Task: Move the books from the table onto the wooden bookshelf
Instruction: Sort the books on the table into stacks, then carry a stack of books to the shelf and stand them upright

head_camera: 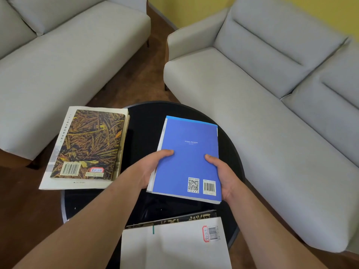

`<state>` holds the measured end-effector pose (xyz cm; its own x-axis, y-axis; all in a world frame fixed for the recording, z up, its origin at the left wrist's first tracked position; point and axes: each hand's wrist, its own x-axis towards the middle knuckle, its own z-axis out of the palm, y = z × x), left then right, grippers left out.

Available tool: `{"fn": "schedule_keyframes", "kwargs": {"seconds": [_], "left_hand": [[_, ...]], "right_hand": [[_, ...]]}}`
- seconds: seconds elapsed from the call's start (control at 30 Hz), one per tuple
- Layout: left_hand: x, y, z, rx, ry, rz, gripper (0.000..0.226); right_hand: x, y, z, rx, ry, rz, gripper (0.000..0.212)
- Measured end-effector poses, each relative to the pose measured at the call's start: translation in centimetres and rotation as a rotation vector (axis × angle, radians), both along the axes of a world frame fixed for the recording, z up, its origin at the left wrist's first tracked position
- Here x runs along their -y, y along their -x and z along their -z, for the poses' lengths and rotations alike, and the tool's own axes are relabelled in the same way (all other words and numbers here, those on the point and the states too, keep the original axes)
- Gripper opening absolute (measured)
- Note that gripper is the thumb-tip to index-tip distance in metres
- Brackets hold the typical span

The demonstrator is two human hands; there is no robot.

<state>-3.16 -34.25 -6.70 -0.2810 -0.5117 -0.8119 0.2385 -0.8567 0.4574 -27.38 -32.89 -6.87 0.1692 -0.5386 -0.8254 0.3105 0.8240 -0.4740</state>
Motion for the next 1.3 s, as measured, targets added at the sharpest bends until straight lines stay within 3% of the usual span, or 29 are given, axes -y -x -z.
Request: {"fn": "schedule_keyframes", "kwargs": {"seconds": [0.3, 0.43, 0.57, 0.8, 1.0, 1.13, 1.3], "left_hand": [[-3.6, 0.3, -4.2, 0.015, 0.124, -0.056, 0.049], [-6.1, 0.2, -7.9, 0.015, 0.179, -0.077, 0.031], [-9.5, -0.3, -11.7, 0.020, 0.253, -0.117, 0.035], [-16.3, -2.4, -17.3, 0.015, 0.325, -0.240, 0.027], [-23.1, -6.5, -18.9, 0.064, 0.379, -0.419, 0.036], [-27.4, -10.0, -19.3, 0.121, 0.430, -0.530, 0.045], [-32.5, -14.5, -19.5, 0.156, 0.592, -0.639, 0.033]], "right_hand": [[-2.7, 0.3, -4.9, -0.101, 0.142, -0.049, 0.051], [-4.4, 0.1, -8.1, -0.105, 0.231, -0.081, 0.067], [-6.3, -0.4, -11.0, -0.092, 0.304, -0.126, 0.078], [-10.2, -3.5, -16.8, -0.123, 0.444, -0.246, 0.057], [-13.7, -8.3, -19.4, -0.125, 0.547, -0.419, 0.035], [-16.3, -12.4, -20.0, -0.106, 0.634, -0.518, 0.047], [-18.9, -18.2, -20.7, -0.043, 0.709, -0.625, 0.061]]}}
